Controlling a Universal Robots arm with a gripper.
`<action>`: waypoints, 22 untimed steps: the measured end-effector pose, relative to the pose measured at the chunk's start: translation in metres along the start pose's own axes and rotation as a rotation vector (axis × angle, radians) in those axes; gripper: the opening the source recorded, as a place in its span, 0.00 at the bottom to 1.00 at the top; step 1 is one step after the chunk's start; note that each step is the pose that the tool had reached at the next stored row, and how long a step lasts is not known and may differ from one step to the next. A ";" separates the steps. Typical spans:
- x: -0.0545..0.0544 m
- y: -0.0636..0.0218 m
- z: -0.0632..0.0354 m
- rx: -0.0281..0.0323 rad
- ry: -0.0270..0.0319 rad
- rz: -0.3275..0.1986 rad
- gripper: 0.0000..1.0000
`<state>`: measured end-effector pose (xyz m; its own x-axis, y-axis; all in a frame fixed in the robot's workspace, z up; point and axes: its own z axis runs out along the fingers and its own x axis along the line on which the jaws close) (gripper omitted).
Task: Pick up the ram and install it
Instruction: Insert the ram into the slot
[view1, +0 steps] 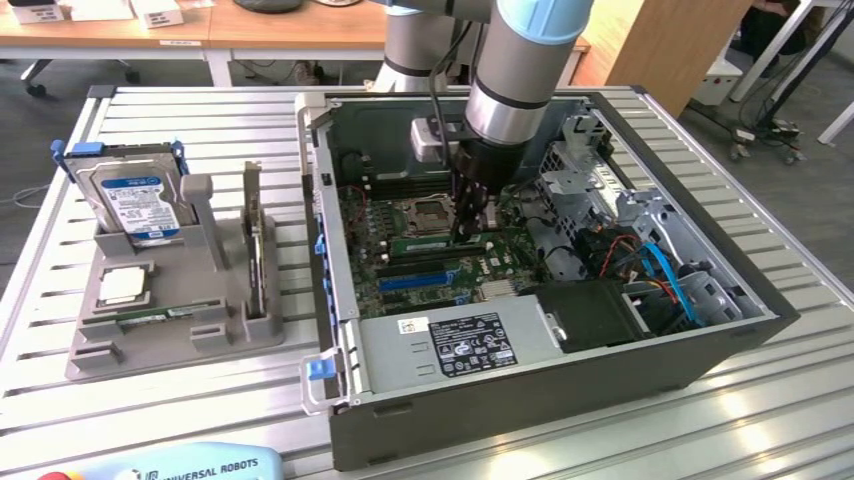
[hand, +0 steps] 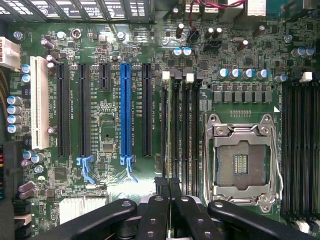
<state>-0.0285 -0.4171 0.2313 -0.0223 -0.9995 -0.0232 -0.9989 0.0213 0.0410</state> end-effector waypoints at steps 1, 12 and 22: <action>0.000 0.0000 0.0000 -0.0001 0.0002 -0.004 0.11; 0.000 -0.0001 0.0009 -0.0004 0.0005 -0.019 0.11; 0.000 -0.0005 0.0017 -0.0003 0.0006 -0.016 0.11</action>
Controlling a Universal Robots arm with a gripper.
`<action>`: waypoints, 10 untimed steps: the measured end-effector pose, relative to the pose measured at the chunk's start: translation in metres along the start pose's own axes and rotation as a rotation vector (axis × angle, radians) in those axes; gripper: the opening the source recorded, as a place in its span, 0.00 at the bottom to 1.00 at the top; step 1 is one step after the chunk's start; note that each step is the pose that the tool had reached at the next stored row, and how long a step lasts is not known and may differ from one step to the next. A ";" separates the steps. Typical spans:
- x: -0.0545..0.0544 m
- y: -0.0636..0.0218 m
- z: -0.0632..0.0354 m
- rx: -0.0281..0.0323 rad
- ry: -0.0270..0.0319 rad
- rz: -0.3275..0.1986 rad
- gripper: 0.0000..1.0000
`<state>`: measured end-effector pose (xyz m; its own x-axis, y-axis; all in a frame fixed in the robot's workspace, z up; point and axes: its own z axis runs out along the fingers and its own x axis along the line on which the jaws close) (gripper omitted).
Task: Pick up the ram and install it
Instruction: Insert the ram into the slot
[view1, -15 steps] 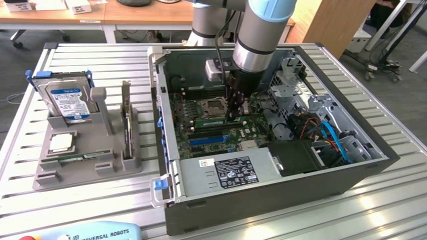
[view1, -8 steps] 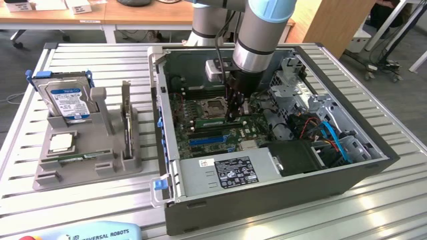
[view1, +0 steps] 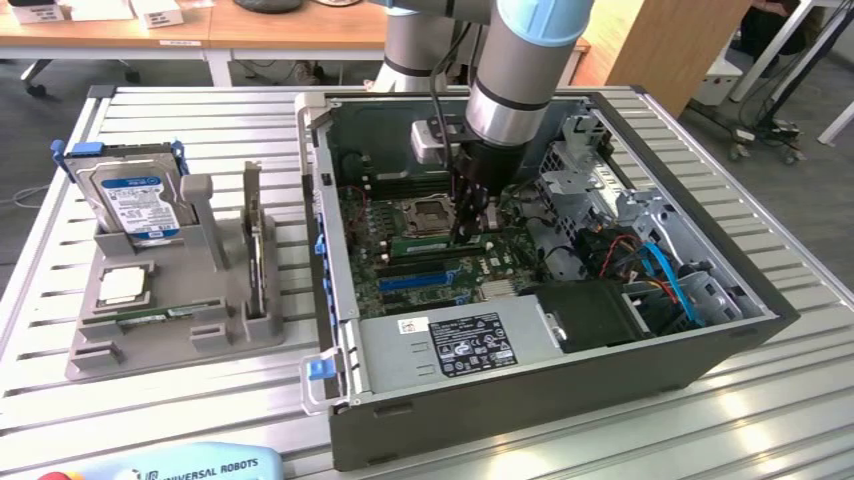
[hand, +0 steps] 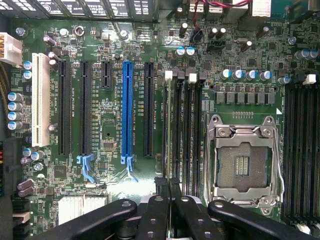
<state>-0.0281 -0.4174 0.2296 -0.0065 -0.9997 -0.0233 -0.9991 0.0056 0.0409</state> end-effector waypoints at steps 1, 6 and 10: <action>0.000 0.0000 0.0003 0.0000 -0.0001 0.000 0.11; 0.000 -0.0001 0.0011 0.0000 -0.0001 0.001 0.11; 0.000 -0.0001 0.0023 0.0000 -0.0002 0.001 0.11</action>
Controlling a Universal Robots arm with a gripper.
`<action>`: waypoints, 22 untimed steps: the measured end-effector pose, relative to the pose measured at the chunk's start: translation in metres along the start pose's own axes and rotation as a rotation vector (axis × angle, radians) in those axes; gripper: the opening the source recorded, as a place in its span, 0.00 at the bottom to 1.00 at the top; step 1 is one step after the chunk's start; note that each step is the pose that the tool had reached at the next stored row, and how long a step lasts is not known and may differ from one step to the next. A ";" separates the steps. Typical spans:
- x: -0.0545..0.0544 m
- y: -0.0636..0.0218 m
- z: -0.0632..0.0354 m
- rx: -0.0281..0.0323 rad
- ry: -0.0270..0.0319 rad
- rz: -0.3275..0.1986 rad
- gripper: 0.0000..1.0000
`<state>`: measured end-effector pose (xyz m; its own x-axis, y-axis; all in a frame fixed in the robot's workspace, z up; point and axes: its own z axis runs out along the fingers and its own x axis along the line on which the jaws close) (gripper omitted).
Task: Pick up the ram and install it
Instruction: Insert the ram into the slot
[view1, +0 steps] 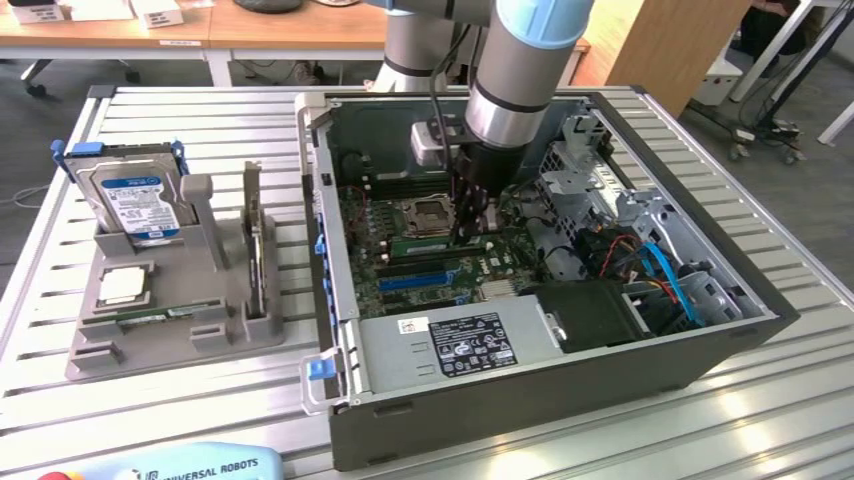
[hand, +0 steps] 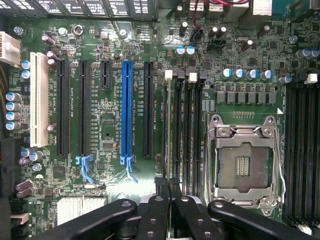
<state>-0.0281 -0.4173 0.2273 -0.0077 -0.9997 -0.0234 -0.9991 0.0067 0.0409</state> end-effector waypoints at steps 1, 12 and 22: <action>0.000 0.0000 0.0004 0.0000 0.0000 0.000 0.11; 0.000 -0.0001 0.0023 0.0000 0.0000 0.002 0.11; 0.000 -0.0001 0.0034 0.0000 0.0000 0.002 0.11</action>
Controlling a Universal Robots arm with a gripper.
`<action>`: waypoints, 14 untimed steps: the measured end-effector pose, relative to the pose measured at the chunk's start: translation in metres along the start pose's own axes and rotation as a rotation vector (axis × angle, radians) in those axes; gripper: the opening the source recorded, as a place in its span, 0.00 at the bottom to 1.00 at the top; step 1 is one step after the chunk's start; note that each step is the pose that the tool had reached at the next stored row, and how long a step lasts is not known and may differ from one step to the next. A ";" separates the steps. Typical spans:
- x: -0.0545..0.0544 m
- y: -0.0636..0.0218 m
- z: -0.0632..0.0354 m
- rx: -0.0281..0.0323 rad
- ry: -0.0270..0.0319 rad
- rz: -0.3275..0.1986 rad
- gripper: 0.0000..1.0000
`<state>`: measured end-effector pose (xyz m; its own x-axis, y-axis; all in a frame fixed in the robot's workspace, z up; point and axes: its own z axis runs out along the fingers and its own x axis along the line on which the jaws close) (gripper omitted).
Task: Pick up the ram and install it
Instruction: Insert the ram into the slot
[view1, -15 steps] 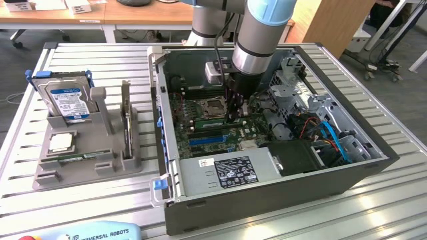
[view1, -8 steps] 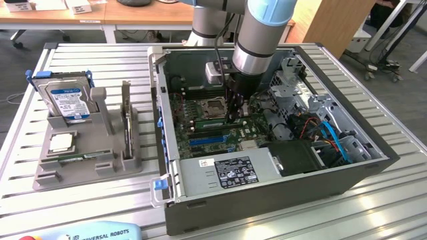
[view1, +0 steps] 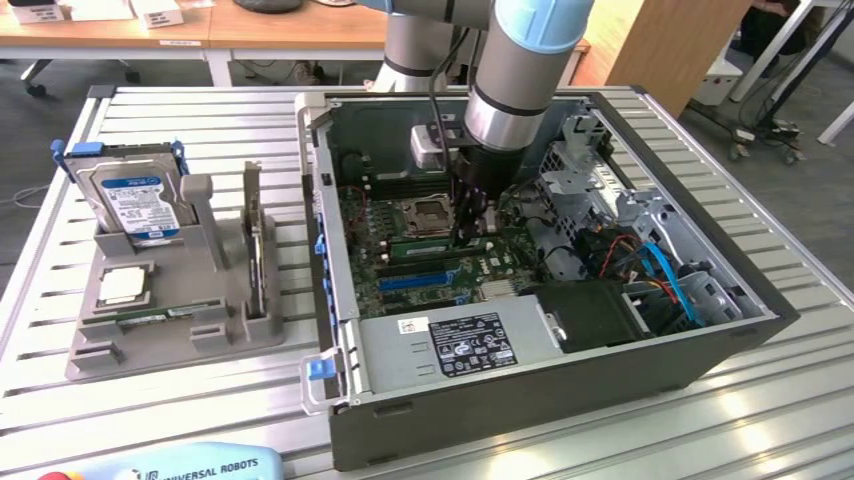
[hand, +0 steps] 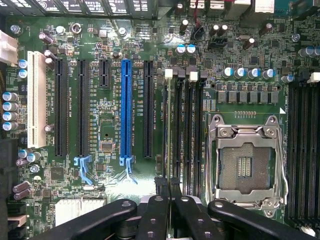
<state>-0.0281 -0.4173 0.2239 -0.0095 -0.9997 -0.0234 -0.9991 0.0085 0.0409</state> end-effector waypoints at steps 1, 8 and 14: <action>0.000 0.0000 0.0000 0.0000 0.0001 0.000 0.11; 0.000 0.0000 0.0000 0.0000 0.0000 0.000 0.25; 0.000 0.0001 -0.0016 -0.0001 0.0010 0.000 0.25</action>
<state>-0.0281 -0.4173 0.2254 -0.0095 -0.9997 -0.0224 -0.9991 0.0085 0.0410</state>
